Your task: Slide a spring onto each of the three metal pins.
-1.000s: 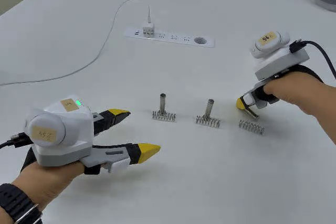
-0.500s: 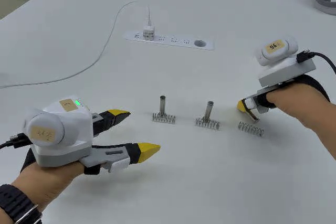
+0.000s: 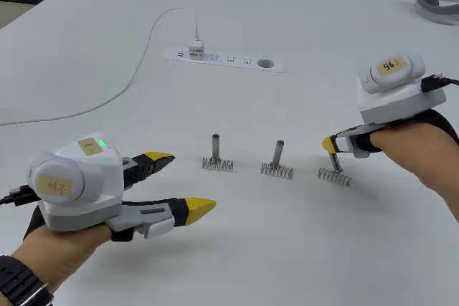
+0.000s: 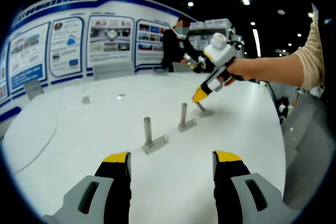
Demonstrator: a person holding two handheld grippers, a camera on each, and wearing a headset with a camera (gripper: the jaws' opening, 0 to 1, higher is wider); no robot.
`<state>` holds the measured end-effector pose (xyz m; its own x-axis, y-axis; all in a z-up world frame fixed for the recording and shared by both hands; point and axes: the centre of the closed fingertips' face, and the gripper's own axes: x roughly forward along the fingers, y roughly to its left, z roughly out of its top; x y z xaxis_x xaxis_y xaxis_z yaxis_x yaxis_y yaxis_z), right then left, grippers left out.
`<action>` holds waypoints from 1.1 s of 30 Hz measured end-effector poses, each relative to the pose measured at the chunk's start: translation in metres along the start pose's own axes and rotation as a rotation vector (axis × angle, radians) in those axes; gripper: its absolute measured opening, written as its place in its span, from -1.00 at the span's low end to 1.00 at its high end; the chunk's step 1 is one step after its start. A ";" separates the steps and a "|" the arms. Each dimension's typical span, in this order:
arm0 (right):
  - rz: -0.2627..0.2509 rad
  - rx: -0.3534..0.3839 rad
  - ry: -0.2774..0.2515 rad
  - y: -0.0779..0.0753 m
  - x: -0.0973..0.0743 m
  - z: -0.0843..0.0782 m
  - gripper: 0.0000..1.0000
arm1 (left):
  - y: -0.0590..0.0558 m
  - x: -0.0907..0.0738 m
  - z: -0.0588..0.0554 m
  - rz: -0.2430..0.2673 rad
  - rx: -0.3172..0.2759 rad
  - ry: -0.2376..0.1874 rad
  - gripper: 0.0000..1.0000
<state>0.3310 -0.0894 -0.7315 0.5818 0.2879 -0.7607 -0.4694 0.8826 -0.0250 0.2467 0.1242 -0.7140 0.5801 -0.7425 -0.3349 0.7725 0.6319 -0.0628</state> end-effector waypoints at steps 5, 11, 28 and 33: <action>-0.001 0.012 -0.025 0.001 -0.005 -0.002 -0.83 | 0.000 -0.001 0.001 0.001 0.001 -0.002 0.28; 0.002 0.015 -0.060 0.003 -0.011 -0.004 -0.83 | -0.001 -0.001 0.003 0.000 0.004 -0.006 0.28; 0.019 -0.008 -0.127 0.006 -0.019 -0.011 -0.82 | -0.002 -0.001 0.005 -0.001 0.007 -0.008 0.28; 0.019 -0.022 -0.137 0.007 -0.021 -0.013 -0.82 | -0.004 -0.001 0.005 -0.004 0.010 -0.006 0.28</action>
<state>0.3065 -0.0947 -0.7241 0.6572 0.3535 -0.6657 -0.4948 0.8686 -0.0272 0.2446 0.1209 -0.7088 0.5782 -0.7465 -0.3293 0.7776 0.6264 -0.0548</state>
